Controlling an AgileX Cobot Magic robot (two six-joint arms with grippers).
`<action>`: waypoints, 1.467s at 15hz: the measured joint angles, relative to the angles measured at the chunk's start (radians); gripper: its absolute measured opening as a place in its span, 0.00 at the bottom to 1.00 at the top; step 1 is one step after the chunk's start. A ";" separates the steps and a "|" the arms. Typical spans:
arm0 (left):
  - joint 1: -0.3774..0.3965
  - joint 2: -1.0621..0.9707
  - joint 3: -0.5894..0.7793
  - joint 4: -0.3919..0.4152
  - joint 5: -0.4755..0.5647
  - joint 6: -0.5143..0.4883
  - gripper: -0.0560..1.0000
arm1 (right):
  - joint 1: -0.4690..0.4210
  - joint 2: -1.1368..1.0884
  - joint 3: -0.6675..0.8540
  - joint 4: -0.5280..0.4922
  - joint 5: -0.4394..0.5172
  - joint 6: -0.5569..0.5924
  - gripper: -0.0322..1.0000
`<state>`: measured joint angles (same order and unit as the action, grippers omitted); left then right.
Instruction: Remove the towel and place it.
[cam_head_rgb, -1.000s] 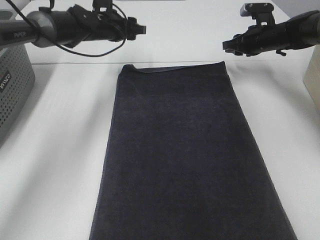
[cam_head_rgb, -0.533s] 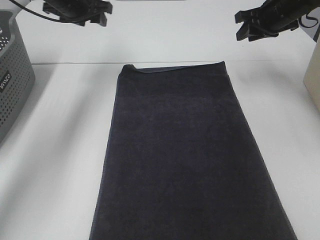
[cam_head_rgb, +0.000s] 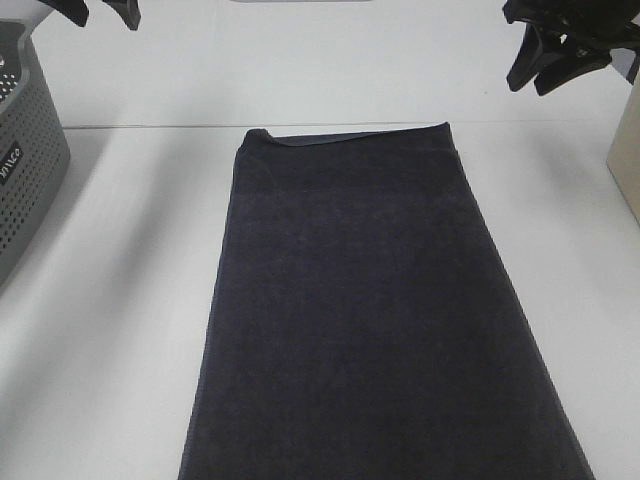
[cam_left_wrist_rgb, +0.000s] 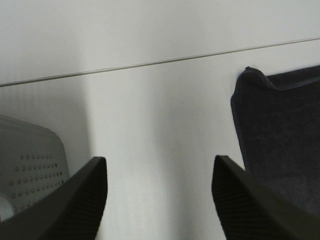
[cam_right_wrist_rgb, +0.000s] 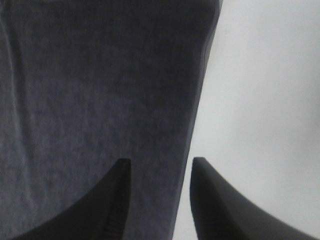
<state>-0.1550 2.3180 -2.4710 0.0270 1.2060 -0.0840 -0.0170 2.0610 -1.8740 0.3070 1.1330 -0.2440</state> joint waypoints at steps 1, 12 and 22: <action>0.020 -0.025 0.023 -0.036 0.001 0.003 0.61 | 0.000 -0.020 0.000 -0.018 0.054 0.010 0.41; 0.065 -0.718 1.059 -0.083 0.010 0.093 0.61 | 0.000 -0.585 0.564 -0.143 0.080 0.051 0.41; 0.065 -1.466 1.796 -0.083 -0.217 0.093 0.61 | 0.000 -1.246 1.205 -0.149 0.024 0.051 0.41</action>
<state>-0.0900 0.8520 -0.6750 -0.0560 0.9890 0.0090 -0.0170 0.8150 -0.6690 0.1580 1.1570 -0.1930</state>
